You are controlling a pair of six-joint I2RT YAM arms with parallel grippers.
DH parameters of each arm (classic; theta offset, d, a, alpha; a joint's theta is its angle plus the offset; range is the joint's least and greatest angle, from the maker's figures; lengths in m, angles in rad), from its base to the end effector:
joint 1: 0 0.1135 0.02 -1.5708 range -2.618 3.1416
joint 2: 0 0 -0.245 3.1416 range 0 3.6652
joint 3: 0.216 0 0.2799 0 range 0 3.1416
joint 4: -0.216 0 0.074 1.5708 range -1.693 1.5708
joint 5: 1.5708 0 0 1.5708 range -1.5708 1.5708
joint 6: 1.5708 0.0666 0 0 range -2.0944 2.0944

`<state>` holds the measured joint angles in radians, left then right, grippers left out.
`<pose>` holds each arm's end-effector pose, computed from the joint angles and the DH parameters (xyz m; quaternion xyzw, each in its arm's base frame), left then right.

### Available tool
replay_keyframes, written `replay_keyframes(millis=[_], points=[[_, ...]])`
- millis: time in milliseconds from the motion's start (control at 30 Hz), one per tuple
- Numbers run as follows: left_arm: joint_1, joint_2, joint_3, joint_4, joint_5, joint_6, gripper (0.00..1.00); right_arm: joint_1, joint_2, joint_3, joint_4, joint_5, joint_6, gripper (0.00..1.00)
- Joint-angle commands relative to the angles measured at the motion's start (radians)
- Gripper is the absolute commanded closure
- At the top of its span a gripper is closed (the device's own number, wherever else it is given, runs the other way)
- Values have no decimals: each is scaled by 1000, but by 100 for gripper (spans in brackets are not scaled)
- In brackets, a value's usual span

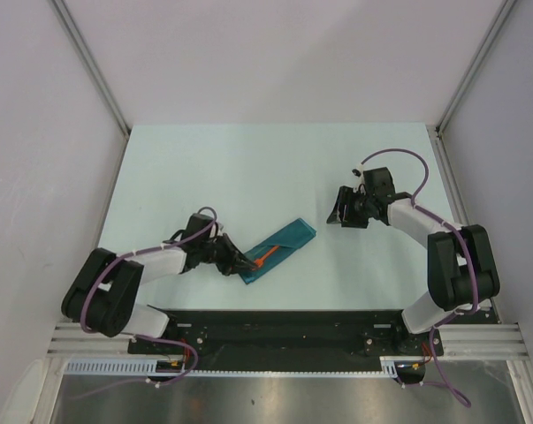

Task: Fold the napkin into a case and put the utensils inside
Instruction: Insert the fork into the folded napkin.

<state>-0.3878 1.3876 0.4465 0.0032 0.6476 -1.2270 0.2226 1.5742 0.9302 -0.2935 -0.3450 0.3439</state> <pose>0.2255 -0.1355 0.0663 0.2766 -0.8631 0.4222 0.0145 0.3426 0.1006 0.1322 0.0034 0.9377 0.2423 0.2490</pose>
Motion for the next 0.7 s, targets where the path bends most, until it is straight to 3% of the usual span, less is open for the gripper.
replay_keyframes(millis=[0,200,267,367,433,500,667], points=[[9,56,57,46,43,35,100,0,4,6,31,9,-13,42],[7,105,87,41,64,57,98,1,7,4,34,8,-13,42],[7,122,95,26,64,67,91,1,10,4,37,5,-13,42],[9,123,107,-27,44,89,72,1,4,4,34,5,-11,42],[9,99,113,-70,20,96,47,0,0,2,30,8,-11,42],[9,79,126,-120,-2,116,29,3,-11,-2,25,15,-14,42],[9,10,162,-227,-63,162,16,14,-49,-27,11,37,15,41]])
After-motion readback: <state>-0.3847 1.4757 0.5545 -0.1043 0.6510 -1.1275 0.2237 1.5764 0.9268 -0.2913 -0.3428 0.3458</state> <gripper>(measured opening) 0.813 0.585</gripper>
